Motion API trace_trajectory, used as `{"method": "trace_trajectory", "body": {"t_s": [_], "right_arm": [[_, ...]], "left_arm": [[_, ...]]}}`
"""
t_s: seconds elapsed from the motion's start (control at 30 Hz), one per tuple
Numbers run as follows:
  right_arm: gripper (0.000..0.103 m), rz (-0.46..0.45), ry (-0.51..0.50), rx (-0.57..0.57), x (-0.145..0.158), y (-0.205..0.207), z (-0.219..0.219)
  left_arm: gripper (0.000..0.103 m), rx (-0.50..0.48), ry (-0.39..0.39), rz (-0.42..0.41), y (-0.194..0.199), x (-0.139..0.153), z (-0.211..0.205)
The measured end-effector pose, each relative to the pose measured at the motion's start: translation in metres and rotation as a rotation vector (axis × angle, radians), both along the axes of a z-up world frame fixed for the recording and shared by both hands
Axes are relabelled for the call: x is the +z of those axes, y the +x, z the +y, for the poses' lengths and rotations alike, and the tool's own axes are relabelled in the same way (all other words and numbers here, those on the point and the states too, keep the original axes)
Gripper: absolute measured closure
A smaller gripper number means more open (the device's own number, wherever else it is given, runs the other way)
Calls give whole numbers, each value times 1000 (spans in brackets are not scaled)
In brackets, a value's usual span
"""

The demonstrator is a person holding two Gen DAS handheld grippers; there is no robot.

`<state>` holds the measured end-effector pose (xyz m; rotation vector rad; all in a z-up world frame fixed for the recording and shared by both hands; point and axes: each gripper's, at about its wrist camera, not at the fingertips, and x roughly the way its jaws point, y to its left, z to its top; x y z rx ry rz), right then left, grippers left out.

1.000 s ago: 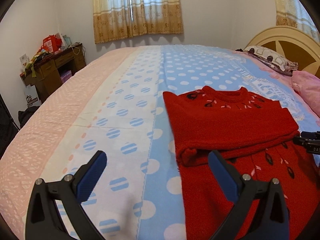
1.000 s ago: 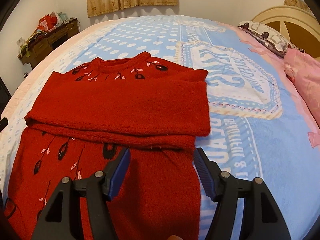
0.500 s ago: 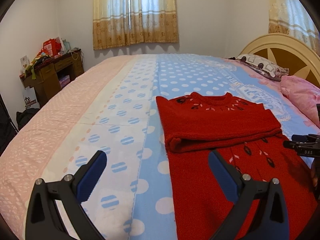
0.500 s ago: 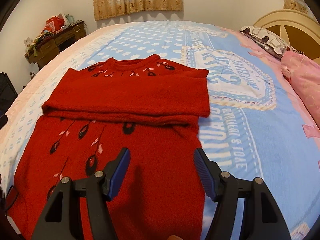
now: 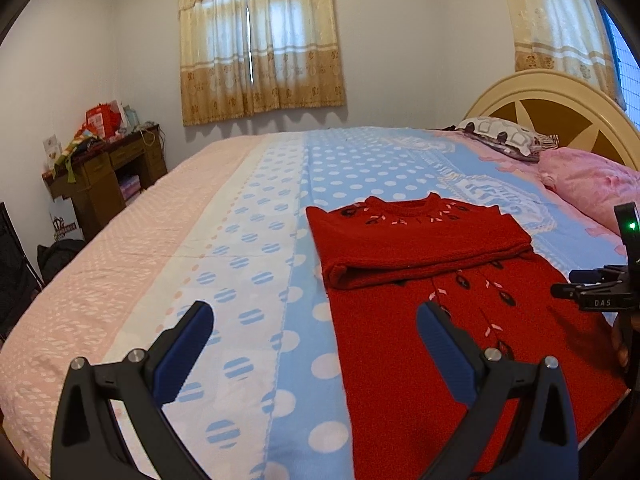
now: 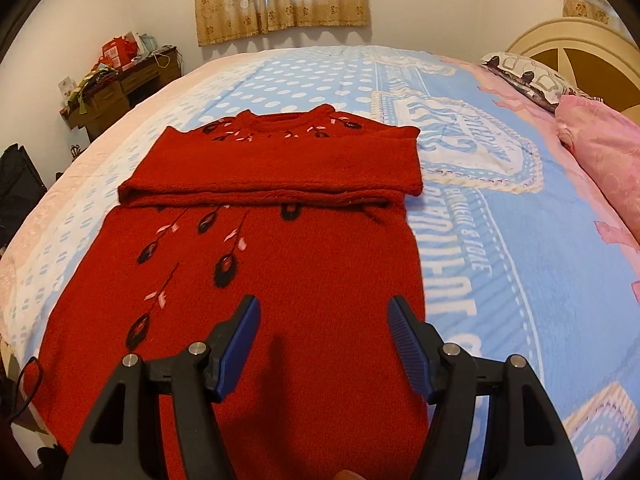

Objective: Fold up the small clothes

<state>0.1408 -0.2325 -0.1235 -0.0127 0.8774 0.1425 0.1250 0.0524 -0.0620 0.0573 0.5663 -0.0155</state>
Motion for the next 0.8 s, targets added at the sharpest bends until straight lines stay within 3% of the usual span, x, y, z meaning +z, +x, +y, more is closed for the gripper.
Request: {"method": "trace_trajectory", "body": {"t_s": [0.8], "right_arm": [[35,3,-38,69,-4,-61,23]], "left_arm": [[0,-30,20,18,-63,3,7]]}}
